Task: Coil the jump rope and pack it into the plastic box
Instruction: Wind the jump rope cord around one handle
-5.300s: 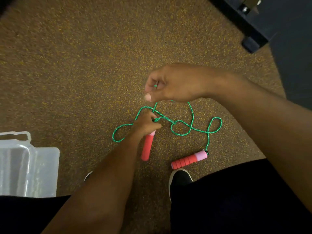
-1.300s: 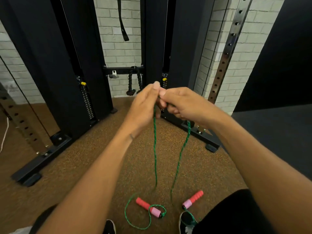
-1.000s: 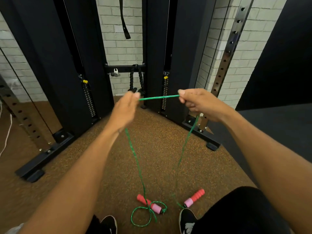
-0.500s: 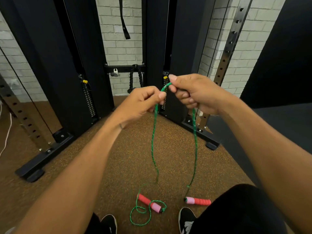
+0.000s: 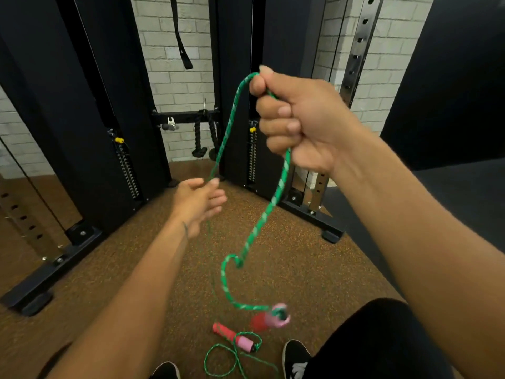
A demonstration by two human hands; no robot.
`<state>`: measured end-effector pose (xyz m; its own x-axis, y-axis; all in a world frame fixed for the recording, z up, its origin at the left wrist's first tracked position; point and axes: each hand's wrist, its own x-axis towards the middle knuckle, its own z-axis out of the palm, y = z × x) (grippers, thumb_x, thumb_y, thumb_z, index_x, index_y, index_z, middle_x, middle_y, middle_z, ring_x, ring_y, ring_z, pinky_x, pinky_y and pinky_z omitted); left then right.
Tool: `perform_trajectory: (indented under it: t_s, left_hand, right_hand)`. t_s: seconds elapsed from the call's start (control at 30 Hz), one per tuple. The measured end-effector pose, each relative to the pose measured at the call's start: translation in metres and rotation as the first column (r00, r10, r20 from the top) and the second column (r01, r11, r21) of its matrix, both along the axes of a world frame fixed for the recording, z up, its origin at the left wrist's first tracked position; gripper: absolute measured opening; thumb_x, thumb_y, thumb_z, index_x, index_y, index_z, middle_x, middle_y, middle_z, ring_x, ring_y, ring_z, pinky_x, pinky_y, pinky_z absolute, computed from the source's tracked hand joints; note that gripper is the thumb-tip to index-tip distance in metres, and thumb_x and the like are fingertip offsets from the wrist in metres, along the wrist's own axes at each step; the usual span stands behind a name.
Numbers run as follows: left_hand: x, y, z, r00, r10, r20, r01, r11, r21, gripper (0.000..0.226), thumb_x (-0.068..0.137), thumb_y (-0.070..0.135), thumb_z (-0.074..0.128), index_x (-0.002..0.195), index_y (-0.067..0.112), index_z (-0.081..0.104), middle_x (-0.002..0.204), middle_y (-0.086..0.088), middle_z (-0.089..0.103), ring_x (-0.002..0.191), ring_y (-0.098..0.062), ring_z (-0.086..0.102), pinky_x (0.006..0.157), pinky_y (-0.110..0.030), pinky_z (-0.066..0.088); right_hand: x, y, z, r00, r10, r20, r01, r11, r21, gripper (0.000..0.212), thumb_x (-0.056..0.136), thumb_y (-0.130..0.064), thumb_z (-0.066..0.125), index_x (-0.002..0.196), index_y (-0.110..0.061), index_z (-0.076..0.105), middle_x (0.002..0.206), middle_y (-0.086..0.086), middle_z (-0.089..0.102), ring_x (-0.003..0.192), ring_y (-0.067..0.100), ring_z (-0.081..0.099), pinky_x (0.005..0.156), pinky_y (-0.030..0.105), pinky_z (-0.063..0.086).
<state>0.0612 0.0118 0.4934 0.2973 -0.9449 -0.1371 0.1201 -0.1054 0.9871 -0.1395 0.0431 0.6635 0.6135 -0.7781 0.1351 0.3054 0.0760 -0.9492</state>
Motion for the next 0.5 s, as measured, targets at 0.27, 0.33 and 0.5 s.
perform_trajectory:
  t_s: [0.27,0.33,0.5]
  left_hand:
    - [-0.038,0.051,0.023,0.435,-0.845,-0.311,0.811,0.518,-0.272,0.071,0.091,0.065,0.03,0.114,0.006,0.063,0.105,-0.02,0.074,0.093,-0.03,0.074,0.087,-0.046,0.055]
    - [-0.032,0.055,0.016,0.455,-0.858,-0.239,0.839,0.503,-0.207,0.074,0.091,0.065,0.026,0.11,0.006,0.068,0.103,-0.018,0.074,0.094,-0.028,0.073,0.089,-0.043,0.055]
    - [-0.016,0.064,-0.016,0.578,-0.812,-0.085,0.815,0.58,0.003,0.055,0.089,0.057,0.044,0.104,0.011,0.07,0.096,-0.013,0.071,0.1,-0.031,0.067,0.094,-0.042,0.05]
  right_hand:
    - [0.013,-0.042,-0.007,0.956,-0.295,0.009,0.293,0.953,0.081,0.028,0.105,-0.03,0.043,0.084,-0.018,0.056,0.051,-0.008,0.038,0.037,0.002,0.029,0.033,0.016,0.021]
    - [0.006,-0.054,-0.01,0.933,-0.359,0.03,0.355,0.93,0.101,0.029,0.105,-0.031,0.043,0.082,-0.018,0.055,0.051,-0.008,0.037,0.037,0.003,0.028,0.032,0.016,0.02]
    - [-0.017,-0.083,-0.012,0.847,-0.528,0.053,0.524,0.848,0.08,0.031,0.106,-0.033,0.042,0.079,-0.02,0.053,0.047,-0.009,0.037,0.035,0.004,0.027,0.033,0.018,0.019]
